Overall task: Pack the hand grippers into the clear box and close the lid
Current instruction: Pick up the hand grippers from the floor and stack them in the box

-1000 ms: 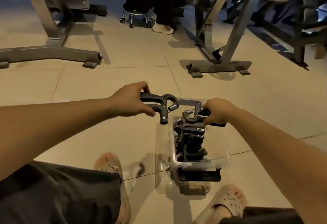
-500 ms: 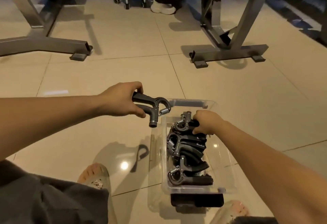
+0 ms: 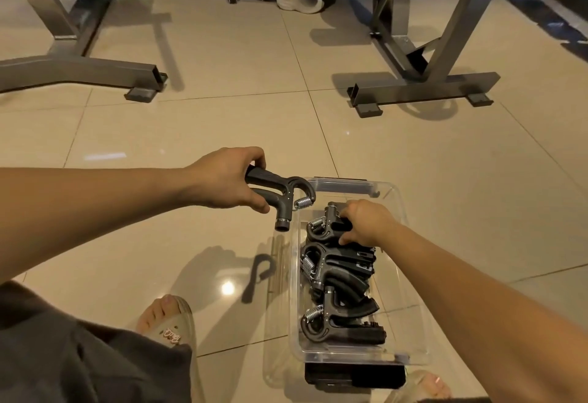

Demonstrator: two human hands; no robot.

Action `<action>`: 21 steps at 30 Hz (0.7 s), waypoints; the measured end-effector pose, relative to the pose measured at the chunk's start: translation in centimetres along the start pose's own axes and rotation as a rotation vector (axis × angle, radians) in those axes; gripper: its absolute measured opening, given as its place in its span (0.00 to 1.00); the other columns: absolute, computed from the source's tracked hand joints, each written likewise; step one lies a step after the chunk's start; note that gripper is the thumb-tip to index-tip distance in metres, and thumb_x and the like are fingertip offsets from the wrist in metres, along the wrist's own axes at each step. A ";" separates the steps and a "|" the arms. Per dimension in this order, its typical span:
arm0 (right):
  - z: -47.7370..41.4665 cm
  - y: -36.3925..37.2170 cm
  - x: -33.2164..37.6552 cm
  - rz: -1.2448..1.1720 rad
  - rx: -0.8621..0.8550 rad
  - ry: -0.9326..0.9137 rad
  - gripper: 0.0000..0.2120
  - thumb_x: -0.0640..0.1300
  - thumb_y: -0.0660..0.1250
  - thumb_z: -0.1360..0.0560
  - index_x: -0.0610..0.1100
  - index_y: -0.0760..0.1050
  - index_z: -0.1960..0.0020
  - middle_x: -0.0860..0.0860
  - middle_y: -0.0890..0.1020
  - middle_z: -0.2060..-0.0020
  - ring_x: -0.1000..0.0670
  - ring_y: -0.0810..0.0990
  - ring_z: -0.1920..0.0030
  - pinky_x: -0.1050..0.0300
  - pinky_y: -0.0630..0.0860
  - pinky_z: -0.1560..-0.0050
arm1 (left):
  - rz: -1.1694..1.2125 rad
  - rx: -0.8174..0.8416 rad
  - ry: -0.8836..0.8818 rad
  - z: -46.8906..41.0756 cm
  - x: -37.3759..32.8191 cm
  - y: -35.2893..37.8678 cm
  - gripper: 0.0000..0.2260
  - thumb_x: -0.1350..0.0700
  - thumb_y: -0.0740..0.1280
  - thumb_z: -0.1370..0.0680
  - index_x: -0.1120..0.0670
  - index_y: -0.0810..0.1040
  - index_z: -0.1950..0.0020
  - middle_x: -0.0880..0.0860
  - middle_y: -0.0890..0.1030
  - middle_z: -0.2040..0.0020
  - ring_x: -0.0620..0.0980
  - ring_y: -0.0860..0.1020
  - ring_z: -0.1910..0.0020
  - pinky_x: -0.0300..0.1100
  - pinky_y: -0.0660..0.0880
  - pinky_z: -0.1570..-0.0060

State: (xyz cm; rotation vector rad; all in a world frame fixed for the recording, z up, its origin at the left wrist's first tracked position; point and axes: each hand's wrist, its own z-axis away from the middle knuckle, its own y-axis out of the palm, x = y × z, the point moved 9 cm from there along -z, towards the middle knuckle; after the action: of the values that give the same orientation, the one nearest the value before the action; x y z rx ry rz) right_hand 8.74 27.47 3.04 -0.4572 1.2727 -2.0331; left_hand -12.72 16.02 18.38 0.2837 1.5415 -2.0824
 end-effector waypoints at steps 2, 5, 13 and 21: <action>0.2 0.0 0.1 -0.003 -0.006 0.017 0.27 0.63 0.74 0.30 0.47 0.77 0.39 0.49 0.79 0.43 0.46 0.77 0.43 0.52 0.76 0.50 | -0.007 -0.001 0.004 -0.1 -0.1 0.1 0.24 0.45 0.82 0.36 0.48 0.73 0.49 0.48 0.79 0.60 0.49 0.77 0.68 0.42 0.73 0.68; 1.0 -0.5 0.3 -0.013 -0.013 0.026 0.29 0.63 0.73 0.28 0.47 0.75 0.34 0.48 0.78 0.40 0.45 0.77 0.40 0.49 0.78 0.45 | -0.014 -0.019 0.019 -0.2 -0.4 0.0 0.24 0.44 0.82 0.37 0.47 0.73 0.49 0.47 0.79 0.59 0.49 0.77 0.66 0.43 0.73 0.67; 7.8 -11.0 1.0 -0.701 -0.139 -0.004 0.17 0.53 0.69 0.22 0.43 0.80 0.39 0.47 0.84 0.46 0.47 0.81 0.46 0.48 0.79 0.43 | 0.129 -0.054 0.051 0.1 -2.8 -0.1 0.25 0.45 0.82 0.36 0.49 0.72 0.49 0.49 0.82 0.58 0.49 0.78 0.69 0.44 0.74 0.69; 13.0 -10.3 0.8 -1.563 -0.214 0.310 0.12 0.44 0.70 0.21 0.37 0.77 0.42 0.42 0.82 0.58 0.48 0.82 0.64 0.52 0.82 0.63 | 0.272 -0.117 0.031 2.7 -6.2 2.1 0.25 0.42 0.79 0.33 0.50 0.70 0.47 0.49 0.81 0.59 0.50 0.79 0.63 0.48 0.75 0.63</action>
State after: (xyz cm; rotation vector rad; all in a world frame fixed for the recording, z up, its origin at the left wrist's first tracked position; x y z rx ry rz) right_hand 12.37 21.48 18.04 -1.6734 1.4600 -3.2699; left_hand -6.01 14.82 20.45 0.4575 1.5416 -1.7799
